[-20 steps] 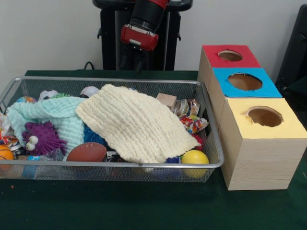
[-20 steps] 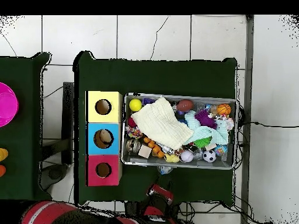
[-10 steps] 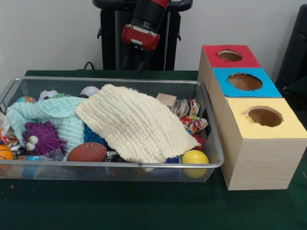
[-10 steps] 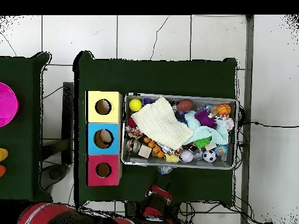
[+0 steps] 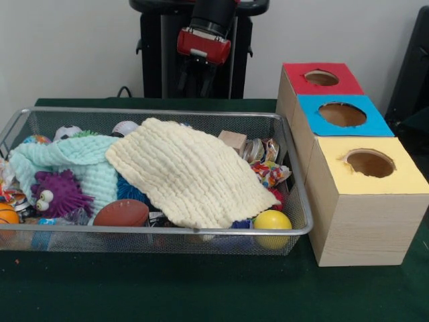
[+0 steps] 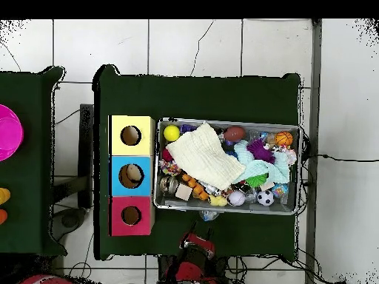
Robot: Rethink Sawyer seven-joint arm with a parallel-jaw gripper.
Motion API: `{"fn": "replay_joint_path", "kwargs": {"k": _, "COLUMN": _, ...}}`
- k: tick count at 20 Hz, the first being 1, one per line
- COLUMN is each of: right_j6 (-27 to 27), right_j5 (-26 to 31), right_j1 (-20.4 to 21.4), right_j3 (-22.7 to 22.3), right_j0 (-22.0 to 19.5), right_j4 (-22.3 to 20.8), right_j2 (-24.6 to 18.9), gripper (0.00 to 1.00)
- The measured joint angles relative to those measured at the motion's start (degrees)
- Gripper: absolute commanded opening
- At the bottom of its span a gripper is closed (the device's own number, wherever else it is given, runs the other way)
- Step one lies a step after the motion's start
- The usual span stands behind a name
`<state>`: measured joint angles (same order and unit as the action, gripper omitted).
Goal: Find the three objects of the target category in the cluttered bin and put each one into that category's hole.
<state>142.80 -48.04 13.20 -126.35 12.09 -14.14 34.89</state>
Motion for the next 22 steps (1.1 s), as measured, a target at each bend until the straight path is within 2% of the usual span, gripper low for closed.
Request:
{"fn": "replay_joint_path", "kwargs": {"k": 12, "right_j6": 0.0, "right_j5": 4.0, "right_j1": 3.67, "right_j3": 0.14, "right_j0": 1.37, "right_j4": -0.02, "right_j2": -0.02, "gripper": 1.0}}
{"fn": "replay_joint_path", "kwargs": {"k": 22, "right_j6": 0.0, "right_j5": 5.38, "right_j1": 6.08, "right_j3": 0.17, "right_j0": 0.18, "right_j4": -3.69, "right_j2": -0.19, "gripper": 1.0}}
